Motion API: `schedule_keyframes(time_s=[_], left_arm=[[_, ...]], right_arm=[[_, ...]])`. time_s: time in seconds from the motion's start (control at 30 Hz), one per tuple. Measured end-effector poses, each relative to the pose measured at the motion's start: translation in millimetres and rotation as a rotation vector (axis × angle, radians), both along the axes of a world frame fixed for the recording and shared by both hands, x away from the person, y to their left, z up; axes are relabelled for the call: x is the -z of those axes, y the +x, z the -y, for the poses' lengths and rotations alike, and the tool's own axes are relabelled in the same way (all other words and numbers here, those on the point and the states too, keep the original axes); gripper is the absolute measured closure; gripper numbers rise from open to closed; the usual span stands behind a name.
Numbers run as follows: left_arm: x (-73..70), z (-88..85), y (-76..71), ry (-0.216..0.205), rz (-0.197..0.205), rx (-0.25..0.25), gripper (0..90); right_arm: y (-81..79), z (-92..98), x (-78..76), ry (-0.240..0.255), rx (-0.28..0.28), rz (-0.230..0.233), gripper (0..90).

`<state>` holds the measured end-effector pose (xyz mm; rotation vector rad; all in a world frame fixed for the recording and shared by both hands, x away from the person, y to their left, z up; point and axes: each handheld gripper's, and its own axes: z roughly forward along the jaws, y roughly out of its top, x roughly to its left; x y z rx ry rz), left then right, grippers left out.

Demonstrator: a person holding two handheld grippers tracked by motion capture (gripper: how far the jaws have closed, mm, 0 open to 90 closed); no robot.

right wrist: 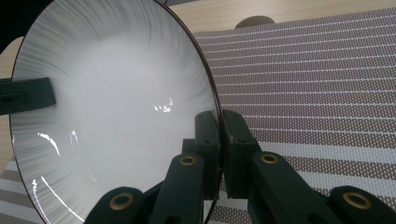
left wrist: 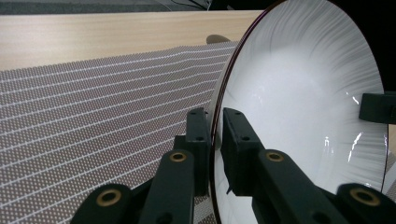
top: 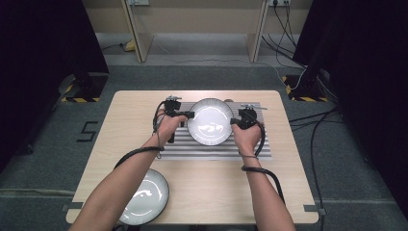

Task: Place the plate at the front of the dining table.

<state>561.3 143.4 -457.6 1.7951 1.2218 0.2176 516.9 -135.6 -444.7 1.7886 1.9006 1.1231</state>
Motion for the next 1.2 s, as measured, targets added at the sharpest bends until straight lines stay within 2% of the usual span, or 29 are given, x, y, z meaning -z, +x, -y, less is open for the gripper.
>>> schedule_keyframes(time_s=[0.23, 0.27, 0.37, 0.8, 1.2], left_arm=[[12.9, 2.7, 2.2, -0.002, -0.037, -0.019, 80.6], [16.1, 3.3, 2.5, 0.013, -0.043, -0.018, 80.2], [19.3, 3.2, 3.0, 0.015, -0.053, -0.022, 80.2], [31.9, 6.1, 8.8, 0.011, -0.082, -0.059, 79.1], [43.5, 9.8, 15.3, 0.049, -0.114, -0.067, 78.7]], right_arm=[[2.1, 0.7, 9.4, -0.006, 0.002, -0.029, 86.4], [2.8, -0.5, 11.4, -0.012, 0.002, -0.04, 86.4], [4.1, -0.8, 15.7, -0.01, 0.001, -0.055, 86.3], [8.2, -3.2, 24.6, -0.003, 0.033, -0.048, 85.9], [13.1, -2.9, 39.8, -0.013, 0.039, -0.077, 80.3]])
